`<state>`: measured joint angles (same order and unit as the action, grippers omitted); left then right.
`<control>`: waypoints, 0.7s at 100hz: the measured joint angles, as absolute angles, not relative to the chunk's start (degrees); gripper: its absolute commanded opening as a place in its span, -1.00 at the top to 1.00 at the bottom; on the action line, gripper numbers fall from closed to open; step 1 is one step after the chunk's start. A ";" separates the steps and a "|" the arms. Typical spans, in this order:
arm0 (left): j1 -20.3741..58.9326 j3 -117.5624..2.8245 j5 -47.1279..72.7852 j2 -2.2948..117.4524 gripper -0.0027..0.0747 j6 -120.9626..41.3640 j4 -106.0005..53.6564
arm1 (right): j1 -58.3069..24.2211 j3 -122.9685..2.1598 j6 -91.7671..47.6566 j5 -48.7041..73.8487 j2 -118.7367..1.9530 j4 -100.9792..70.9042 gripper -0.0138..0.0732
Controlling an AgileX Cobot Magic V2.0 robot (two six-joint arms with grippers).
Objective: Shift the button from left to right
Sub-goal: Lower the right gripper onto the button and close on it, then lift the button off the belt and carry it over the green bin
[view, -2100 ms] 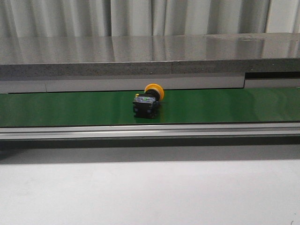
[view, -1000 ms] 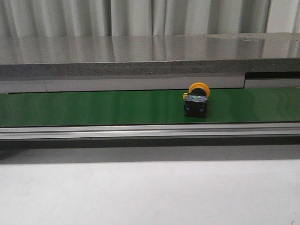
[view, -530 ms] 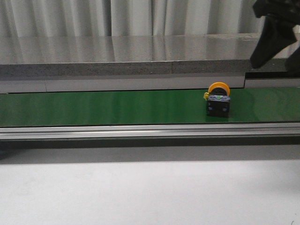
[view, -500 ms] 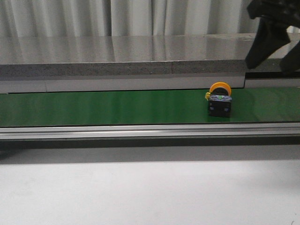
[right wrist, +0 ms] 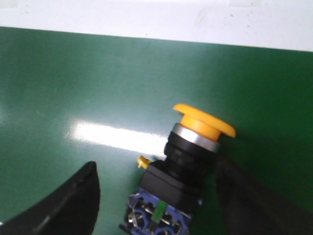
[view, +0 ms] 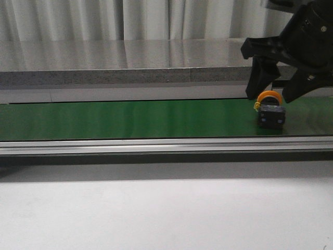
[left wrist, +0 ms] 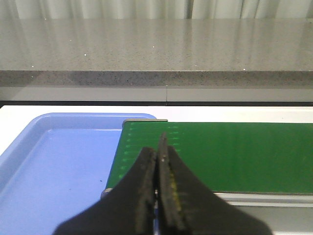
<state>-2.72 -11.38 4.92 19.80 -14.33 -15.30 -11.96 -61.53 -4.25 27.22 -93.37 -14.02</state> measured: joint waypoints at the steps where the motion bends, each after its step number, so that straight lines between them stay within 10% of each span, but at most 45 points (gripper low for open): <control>1: -2.72 -11.38 4.92 19.80 0.98 -14.33 -15.30 | -11.96 -61.53 -4.25 27.28 -93.56 -13.90 -0.50; 70: -2.72 -11.38 4.92 19.80 0.98 -14.33 -15.30 | -11.96 -61.75 -4.39 28.66 -97.13 -11.41 0.09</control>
<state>-2.72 -11.38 4.92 19.80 -14.33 -15.30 -11.96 -61.75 -4.39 28.66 -97.13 -11.41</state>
